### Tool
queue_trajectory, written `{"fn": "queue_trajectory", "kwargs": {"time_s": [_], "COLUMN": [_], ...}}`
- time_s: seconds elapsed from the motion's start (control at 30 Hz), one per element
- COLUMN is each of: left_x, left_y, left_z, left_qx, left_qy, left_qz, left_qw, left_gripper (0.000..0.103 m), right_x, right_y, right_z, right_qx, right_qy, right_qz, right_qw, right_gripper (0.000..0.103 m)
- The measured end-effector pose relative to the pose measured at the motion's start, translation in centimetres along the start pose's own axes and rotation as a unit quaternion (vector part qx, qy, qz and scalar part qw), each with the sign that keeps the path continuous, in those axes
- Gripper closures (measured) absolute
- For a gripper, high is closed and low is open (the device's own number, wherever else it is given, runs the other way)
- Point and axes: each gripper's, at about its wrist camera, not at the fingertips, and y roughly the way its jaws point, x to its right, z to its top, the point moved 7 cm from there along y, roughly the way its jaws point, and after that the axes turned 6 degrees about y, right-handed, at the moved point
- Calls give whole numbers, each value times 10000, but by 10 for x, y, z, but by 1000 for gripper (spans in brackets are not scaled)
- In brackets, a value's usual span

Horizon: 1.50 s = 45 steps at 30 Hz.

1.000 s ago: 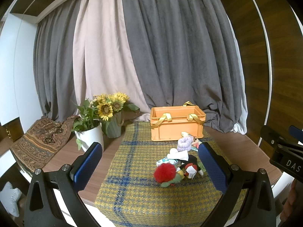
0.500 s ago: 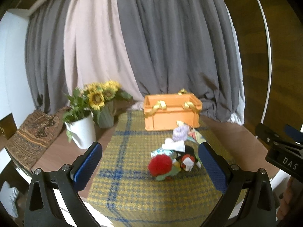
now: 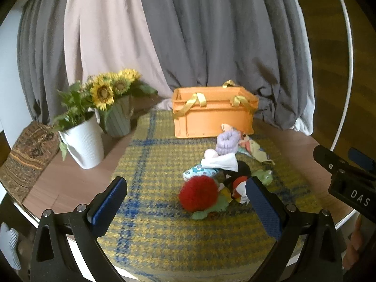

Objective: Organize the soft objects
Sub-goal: 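Grasp the red fluffy pompom with the left gripper while the right gripper grasps the green frog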

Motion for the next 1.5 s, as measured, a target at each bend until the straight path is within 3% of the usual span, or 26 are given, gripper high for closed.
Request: {"fn": "queue_trajectory", "kwargs": {"time_s": [0.67, 0.97, 1.2, 1.37, 1.5], "left_x": [19, 24, 26, 24, 20], "left_y": [133, 165, 171, 164, 156], "left_z": [-57, -70, -73, -69, -65], "left_qx": [-1033, -1307, -1349, -1244, -1139], "left_qy": [-106, -193, -212, -208, -184], "left_qz": [-643, -910, -1009, -961, -850], "left_qw": [9925, 9871, 9855, 9873, 9897], "left_gripper": [10, 27, 57, 62, 63], "right_x": [2, -4, -3, -6, -8], "right_y": [129, 162, 183, 186, 183], "right_z": [-53, -67, -77, -81, -81], "right_qx": [-911, -1143, -1441, -1544, -1518], "right_qy": [-69, -147, -36, 62, 43], "right_qz": [11, 29, 126, 331, 329], "right_qw": [9958, 9933, 9895, 9874, 9879], "right_gripper": [22, 33, 48, 62, 63]}}
